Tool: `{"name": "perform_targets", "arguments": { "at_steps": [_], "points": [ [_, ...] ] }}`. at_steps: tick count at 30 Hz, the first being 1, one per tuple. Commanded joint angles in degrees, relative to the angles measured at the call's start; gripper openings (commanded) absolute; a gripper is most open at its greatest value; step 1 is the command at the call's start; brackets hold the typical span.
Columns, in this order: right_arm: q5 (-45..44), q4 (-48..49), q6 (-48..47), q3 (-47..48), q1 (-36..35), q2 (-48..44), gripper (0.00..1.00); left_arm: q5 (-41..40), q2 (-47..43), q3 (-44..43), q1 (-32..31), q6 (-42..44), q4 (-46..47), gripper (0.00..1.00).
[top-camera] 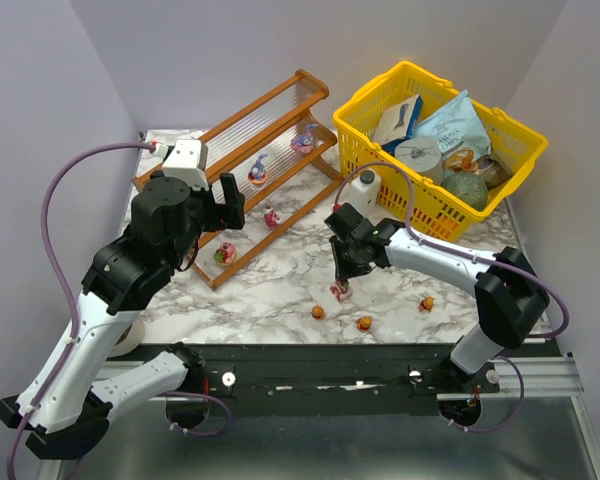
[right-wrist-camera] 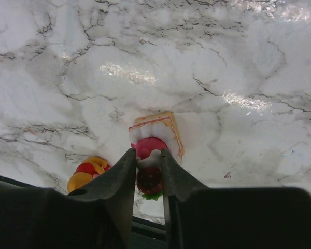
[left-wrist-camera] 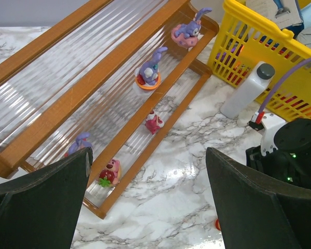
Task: Place and organize the plastic toys onto the shelf
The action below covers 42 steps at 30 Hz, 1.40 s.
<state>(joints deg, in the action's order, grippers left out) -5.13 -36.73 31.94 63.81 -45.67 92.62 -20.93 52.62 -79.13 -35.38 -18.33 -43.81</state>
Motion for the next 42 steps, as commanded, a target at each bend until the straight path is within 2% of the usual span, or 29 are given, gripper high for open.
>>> {"name": "perform_targets", "arguments": {
  "at_steps": [1,6,10,15,19,20,22,25,26,28,42],
  "points": [
    [2.0,-2.3,-4.4,1.5,0.0,1.5,0.28,-0.9,-1.4,1.0,-0.2,0.4,0.8,0.99],
    [6.7,1.0,-13.3,2.0,-0.1,1.3,0.26,-1.3,-1.6,1.3,-0.2,0.3,0.7,0.99],
    [10.0,3.9,-16.5,2.5,-0.1,0.5,0.26,-1.3,-1.5,1.1,-0.2,0.4,0.7,0.99],
    [2.0,4.2,-7.5,2.6,0.0,-3.7,0.39,-1.4,-1.4,0.9,-0.2,0.5,0.5,0.99],
    [4.8,7.7,-5.1,-0.4,0.0,-8.9,0.39,-1.3,-1.4,1.0,-0.2,0.6,0.6,0.99],
    [4.9,9.1,-5.1,-2.4,-0.2,-9.9,0.38,-1.3,-1.4,1.0,-0.2,0.6,0.7,0.99],
    [10.4,10.8,-6.5,-4.6,-0.7,-11.9,0.33,-1.0,-1.3,1.2,-0.2,0.6,0.8,0.99],
    [13.9,12.6,-7.1,-8.4,-2.2,-12.4,0.17,-0.7,-1.2,1.4,-0.1,0.7,1.3,0.99],
    [14.1,12.7,-7.1,-9.1,-3.6,-11.9,0.08,-0.7,-1.0,1.4,-0.2,0.7,1.4,0.99],
    [12.3,13.0,-6.5,-11.1,-5.0,-11.4,0.01,-0.3,-0.9,1.5,-0.1,0.7,1.4,0.99],
    [0.7,18.1,0.9,-15.9,-6.4,-5.5,0.01,-0.2,0.3,0.3,-0.1,1.5,0.7,0.99]
  ]
}}
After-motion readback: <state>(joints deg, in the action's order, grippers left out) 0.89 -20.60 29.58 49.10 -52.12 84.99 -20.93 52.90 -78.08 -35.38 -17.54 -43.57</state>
